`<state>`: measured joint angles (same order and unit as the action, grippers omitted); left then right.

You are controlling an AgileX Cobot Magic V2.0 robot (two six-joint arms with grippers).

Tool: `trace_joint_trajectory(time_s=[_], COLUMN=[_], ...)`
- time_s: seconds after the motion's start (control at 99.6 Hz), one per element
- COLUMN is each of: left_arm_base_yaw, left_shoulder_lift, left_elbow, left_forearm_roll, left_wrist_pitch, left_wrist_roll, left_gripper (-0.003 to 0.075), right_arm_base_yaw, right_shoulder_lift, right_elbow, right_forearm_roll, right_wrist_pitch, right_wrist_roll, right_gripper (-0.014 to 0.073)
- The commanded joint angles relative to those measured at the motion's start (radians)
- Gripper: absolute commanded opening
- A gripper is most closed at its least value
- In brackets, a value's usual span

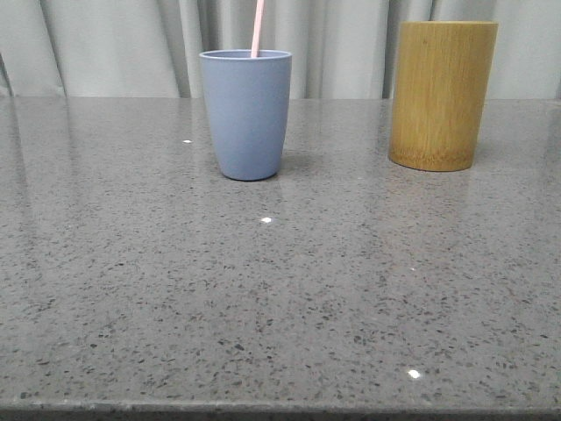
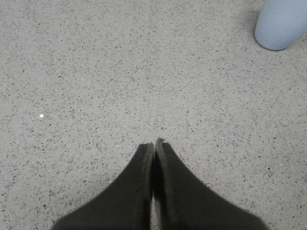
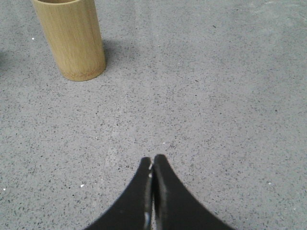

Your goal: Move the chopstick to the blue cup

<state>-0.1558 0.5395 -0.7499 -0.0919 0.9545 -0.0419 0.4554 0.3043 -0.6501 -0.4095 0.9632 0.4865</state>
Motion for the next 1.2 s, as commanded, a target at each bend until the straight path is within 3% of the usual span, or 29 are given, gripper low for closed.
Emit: trace_joint_trajectory(time_s=[0.0,0.582,0.753,0.944,1.064,1.195], left_arm_base_yaw=[0.001,-0.001,0.001,0.001,0.001,0.001], left_shoulder_lift=[0.004,-0.002,-0.074,-0.242,-0.364,-0.49], left_elbow=[-0.023,-0.013,0.079,0.309,0.455,0.58], left_forearm_roll=[-0.015,-0.01,0.002,0.022,0.037,0.064], left_wrist_pitch=[-0.061,-0.067,-0.341,-0.654,-0.743,-0.751], left_wrist_roll=[-0.007,-0.005,0.003,0.003,0.003,0.003], left_gripper=[-0.0019,-0.0019,-0.0019,-0.0019,-0.0019,-0.0019], right_arm_base_yaw=[-0.007,-0.007,-0.007,-0.007,-0.007,-0.007], right_shoulder_lift=[0.01,0.01,0.01,0.01,0.01,0.01], right_elbow=[-0.024,-0.024,-0.024,-0.024,-0.024,-0.024], right_forearm_roll=[-0.044,-0.044,-0.044,-0.044,-0.044,-0.044], right_wrist_pitch=[-0.057,-0.057,-0.057,-0.057,-0.057,-0.057], right_wrist_roll=[0.001,0.001,0.001,0.001,0.001,0.001], right_gripper=[-0.0067,-0.0067,-0.0067,-0.0067,-0.0067,-0.0067])
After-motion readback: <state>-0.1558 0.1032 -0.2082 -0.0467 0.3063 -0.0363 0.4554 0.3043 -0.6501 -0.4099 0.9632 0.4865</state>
